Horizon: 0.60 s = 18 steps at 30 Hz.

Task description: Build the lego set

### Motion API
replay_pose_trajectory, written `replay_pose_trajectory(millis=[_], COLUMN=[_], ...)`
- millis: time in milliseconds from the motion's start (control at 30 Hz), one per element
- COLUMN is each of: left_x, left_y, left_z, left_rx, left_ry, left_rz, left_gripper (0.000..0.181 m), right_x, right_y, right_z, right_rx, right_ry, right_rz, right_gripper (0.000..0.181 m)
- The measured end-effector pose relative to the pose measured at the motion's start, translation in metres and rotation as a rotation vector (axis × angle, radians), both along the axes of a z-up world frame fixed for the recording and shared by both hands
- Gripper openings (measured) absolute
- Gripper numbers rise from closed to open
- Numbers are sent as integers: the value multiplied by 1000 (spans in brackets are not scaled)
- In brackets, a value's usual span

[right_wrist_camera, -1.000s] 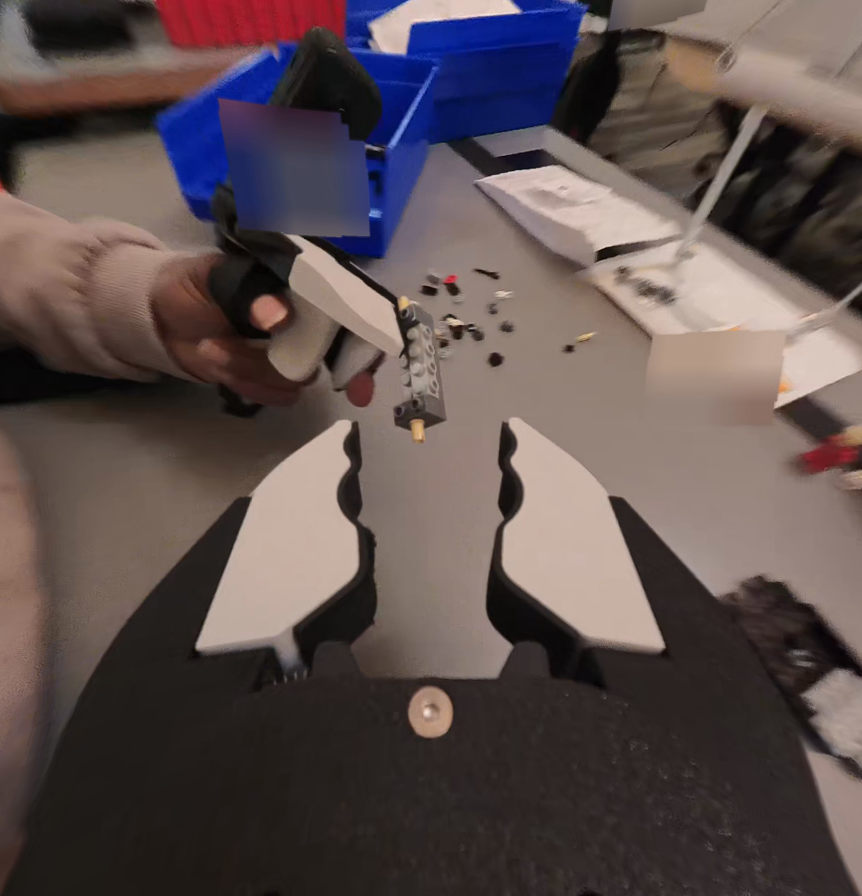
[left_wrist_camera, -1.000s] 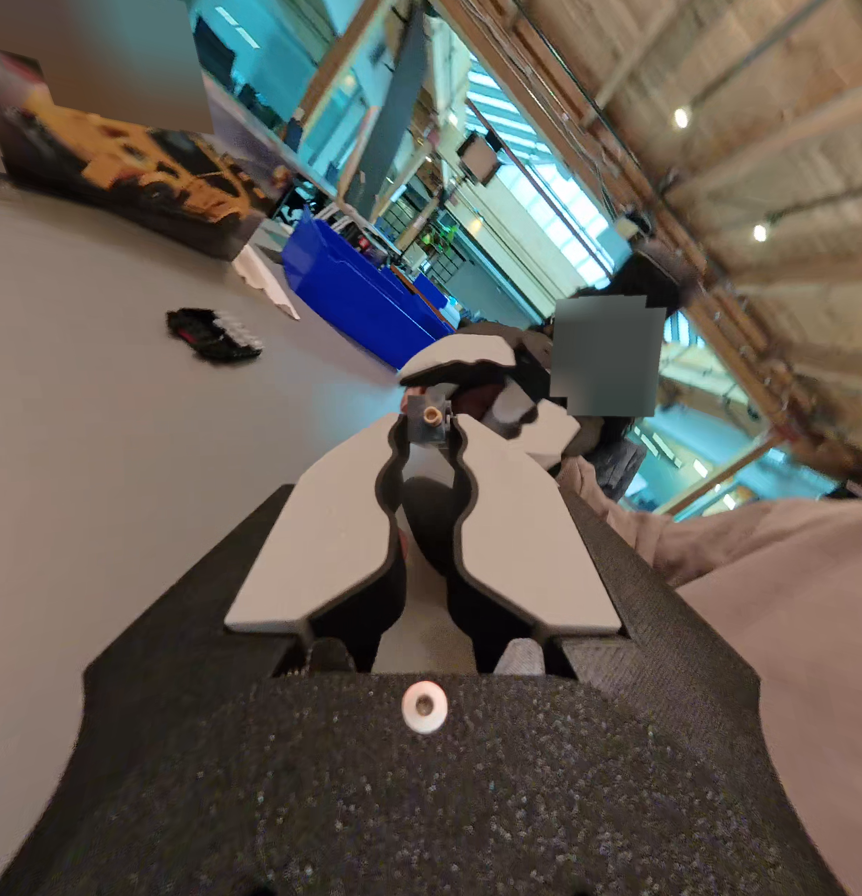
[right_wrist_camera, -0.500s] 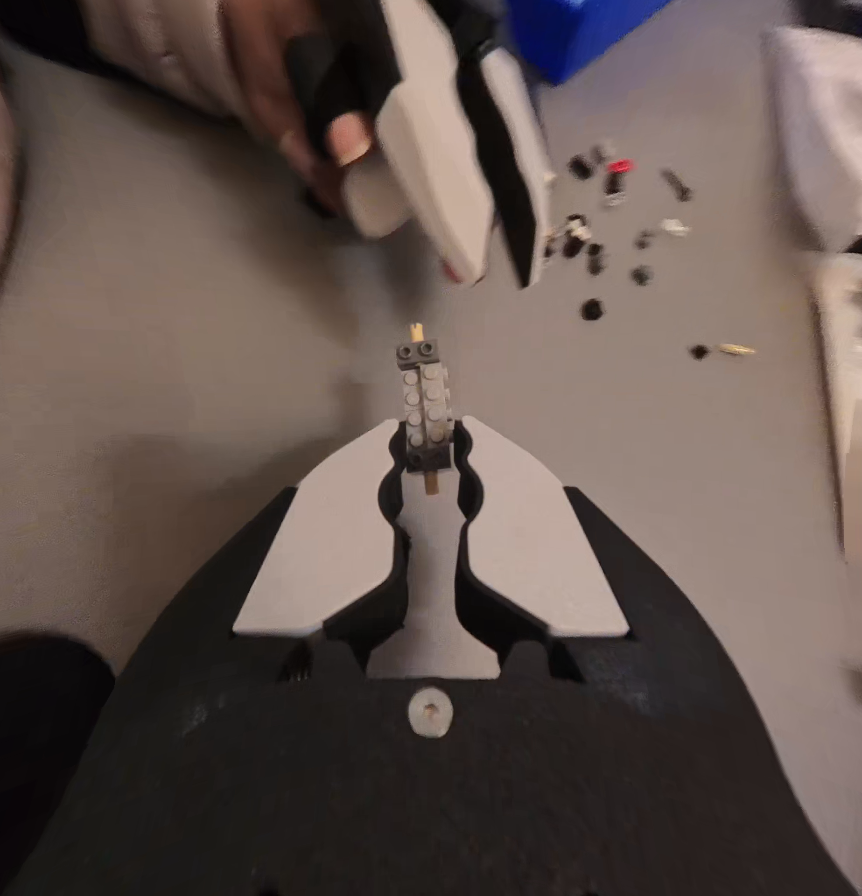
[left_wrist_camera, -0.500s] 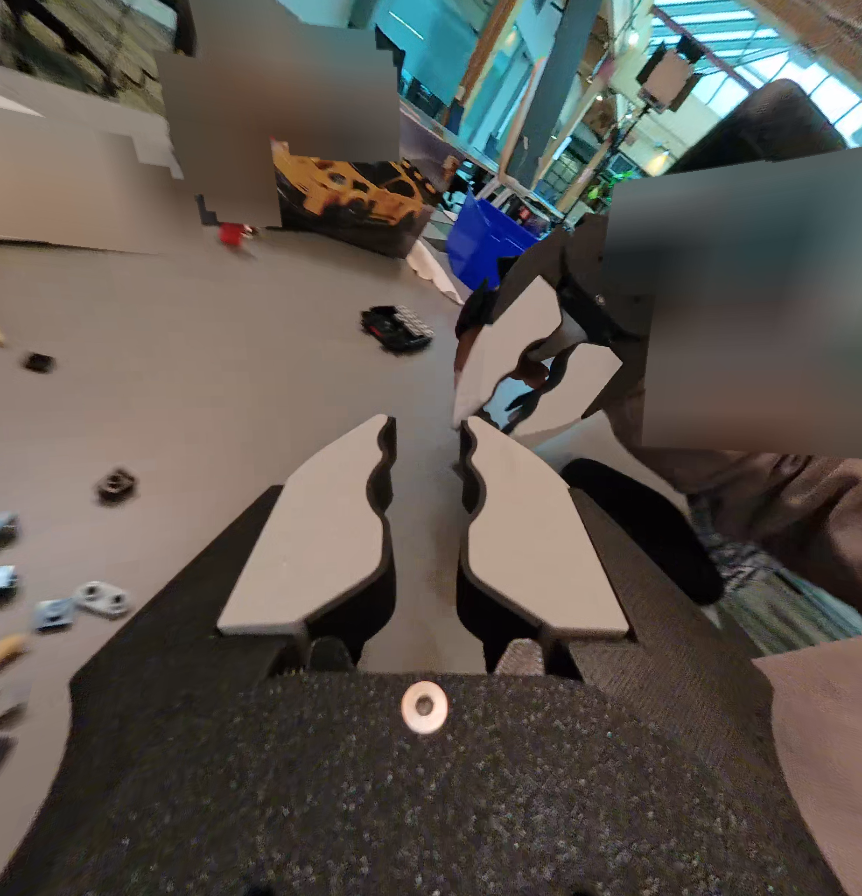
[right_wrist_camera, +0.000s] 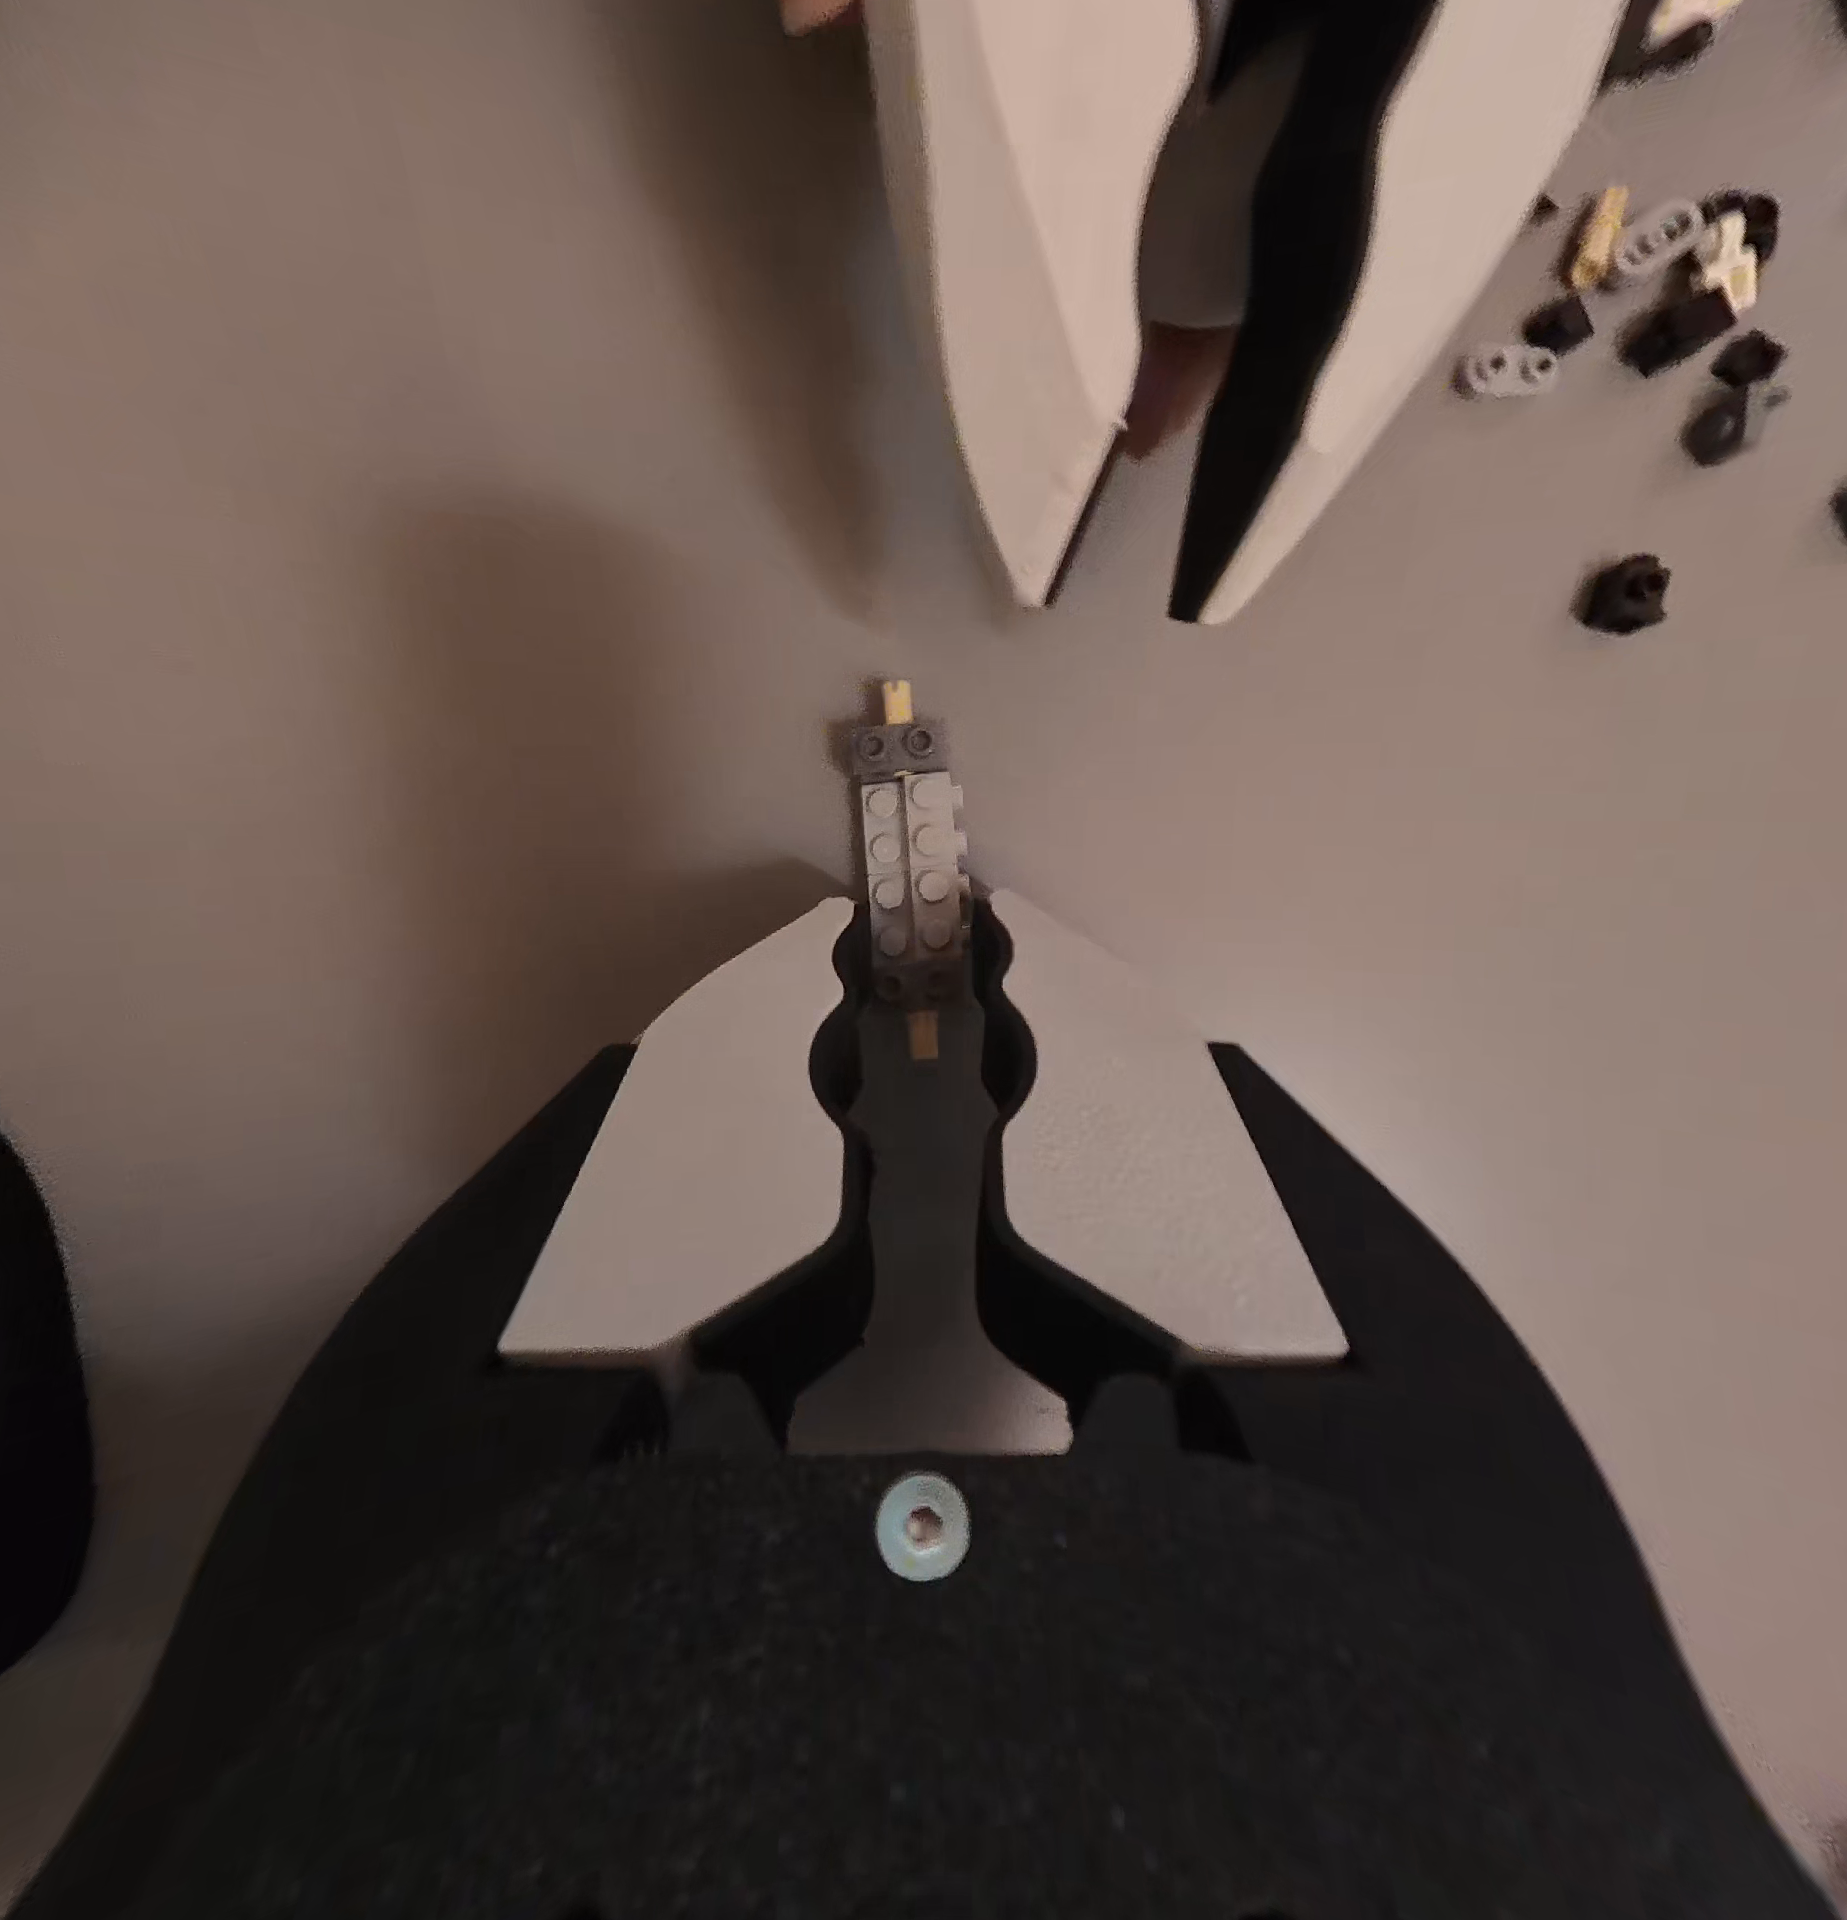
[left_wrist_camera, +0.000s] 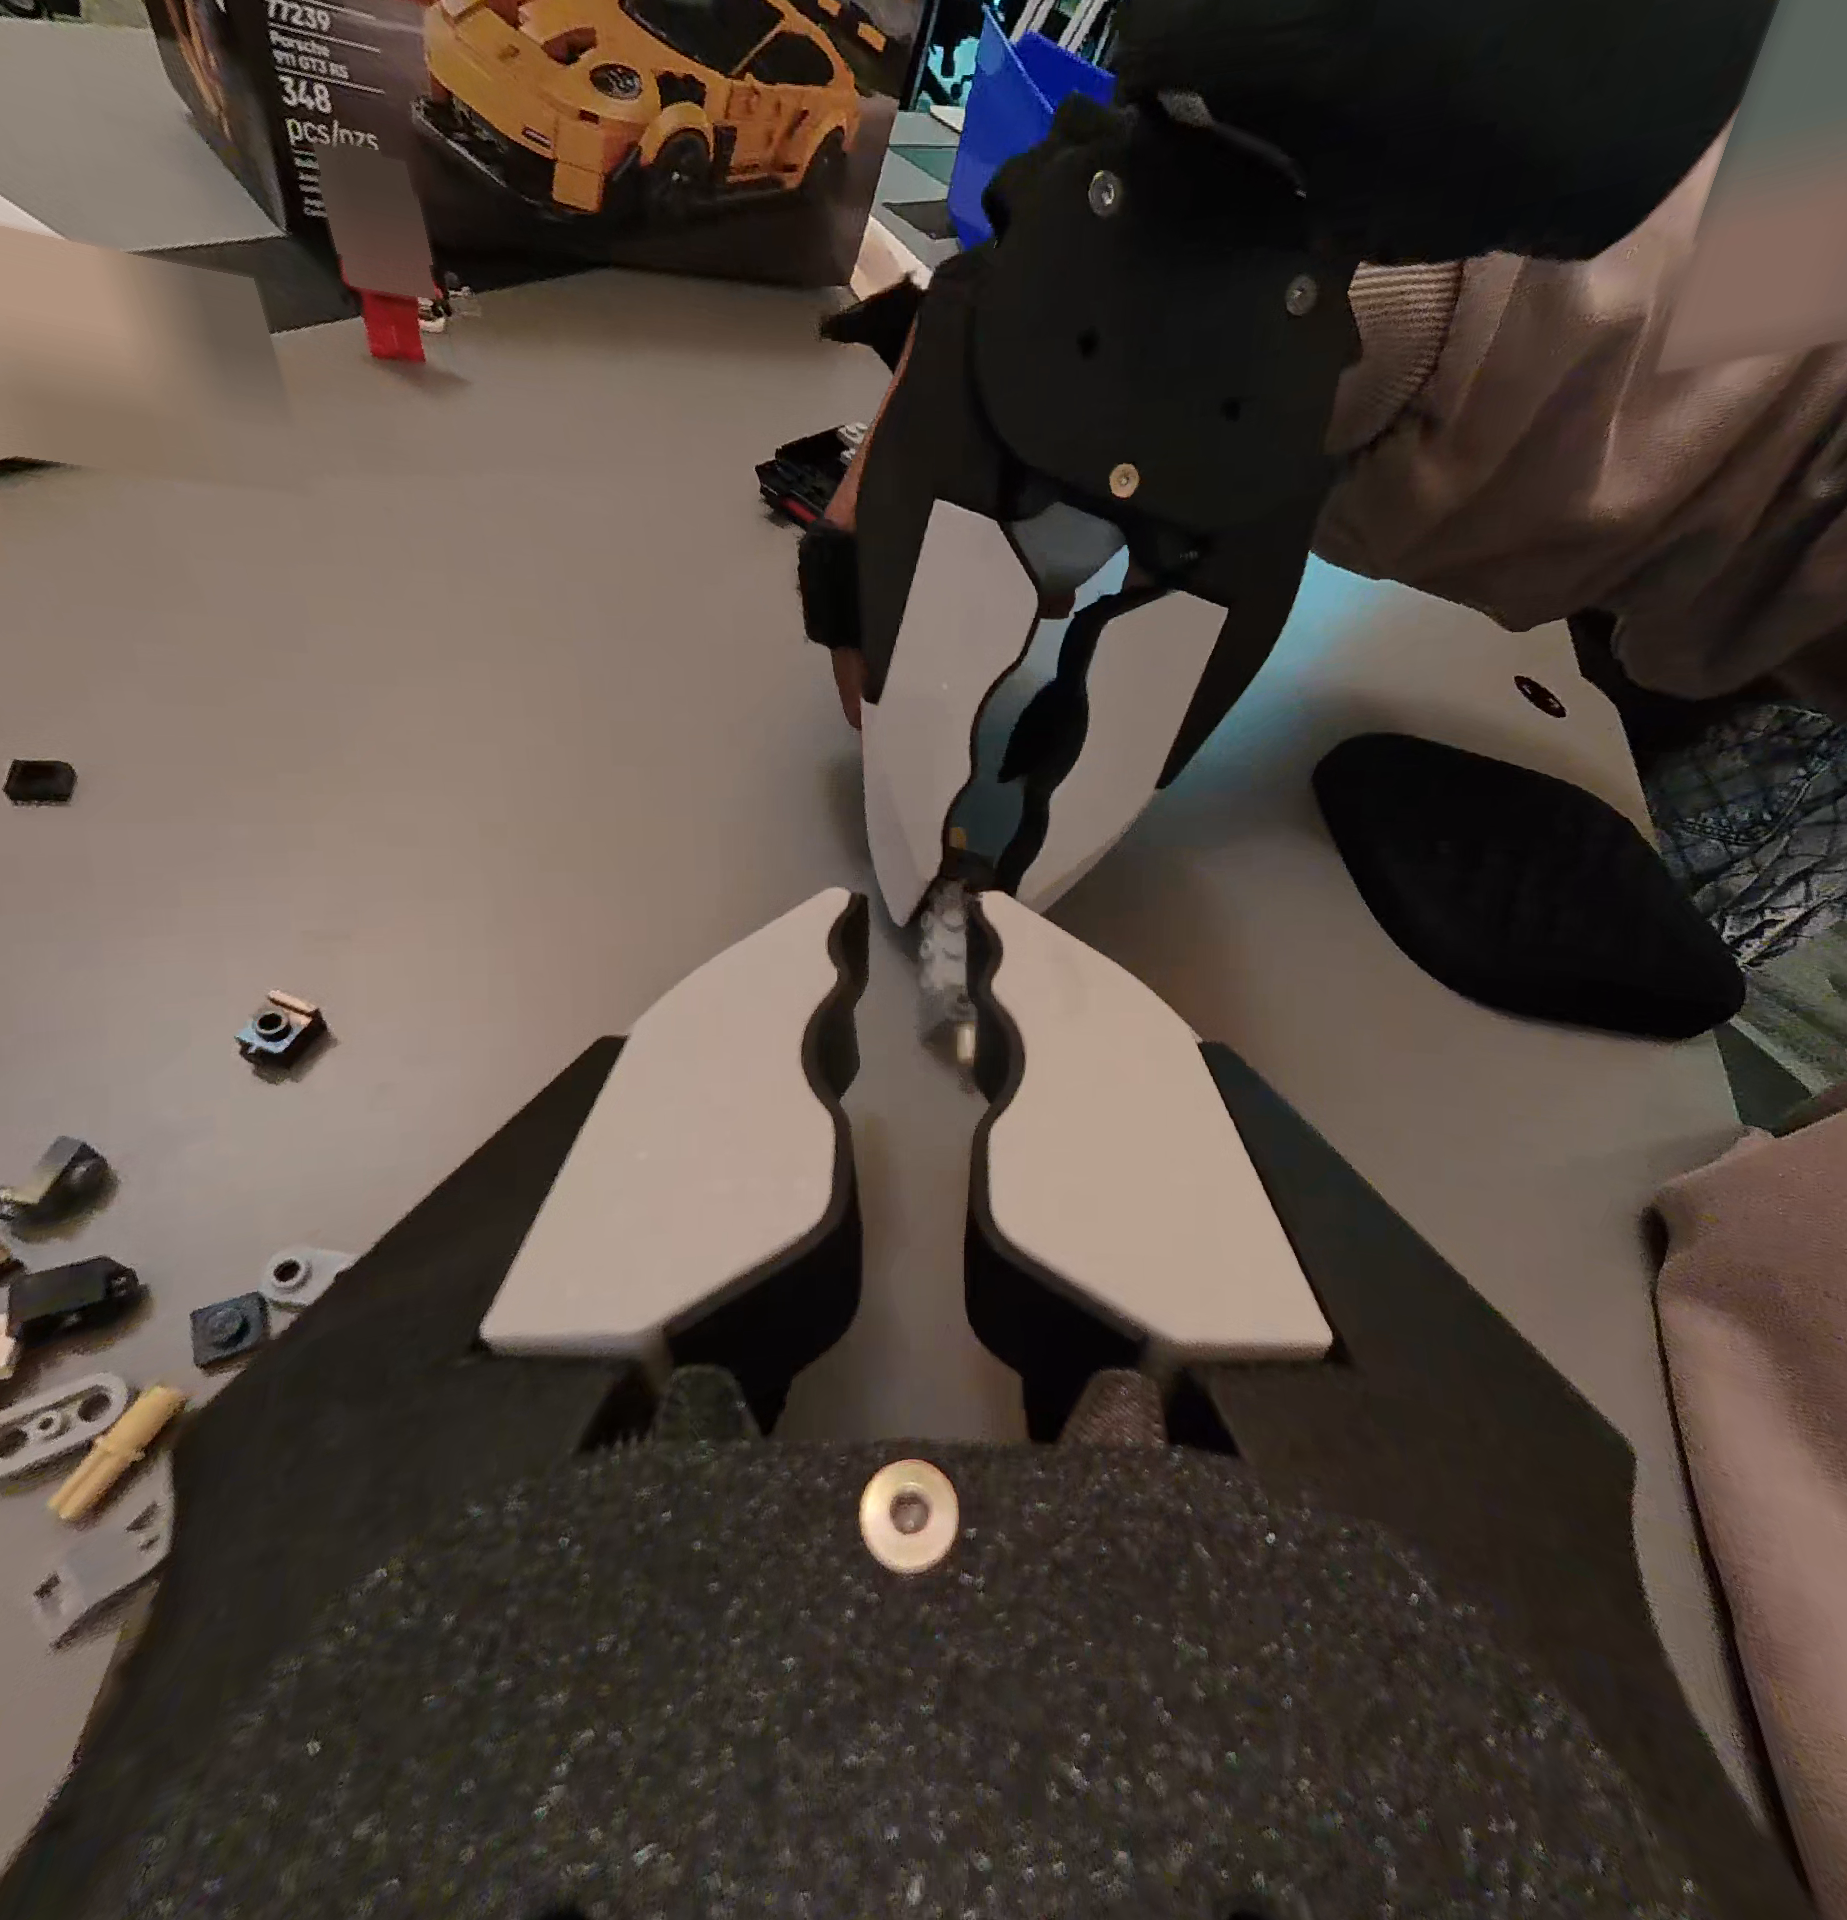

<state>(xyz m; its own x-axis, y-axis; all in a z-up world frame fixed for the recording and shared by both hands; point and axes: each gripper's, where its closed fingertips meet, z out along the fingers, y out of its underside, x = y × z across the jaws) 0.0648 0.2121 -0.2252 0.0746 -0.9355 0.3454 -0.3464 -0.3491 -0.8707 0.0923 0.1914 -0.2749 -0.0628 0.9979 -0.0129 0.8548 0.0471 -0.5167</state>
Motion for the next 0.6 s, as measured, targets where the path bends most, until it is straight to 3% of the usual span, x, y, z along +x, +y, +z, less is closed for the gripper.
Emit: replay_pose_trajectory(millis=[300,367,600], left_x=[-1,-1,-1], left_y=[3,5,1], left_z=[0,-1,-8], left_rx=[9,8,32], left_ry=[6,12,55], left_rz=[12,21,9], left_gripper=[15,16,16], right_x=[10,13,27], right_y=[4,3,-6], right_z=[-2,-2,6], right_rx=[22,29,44], right_ry=[12,19,18], right_rz=[-437,-510,-604], right_gripper=[18,26,34])
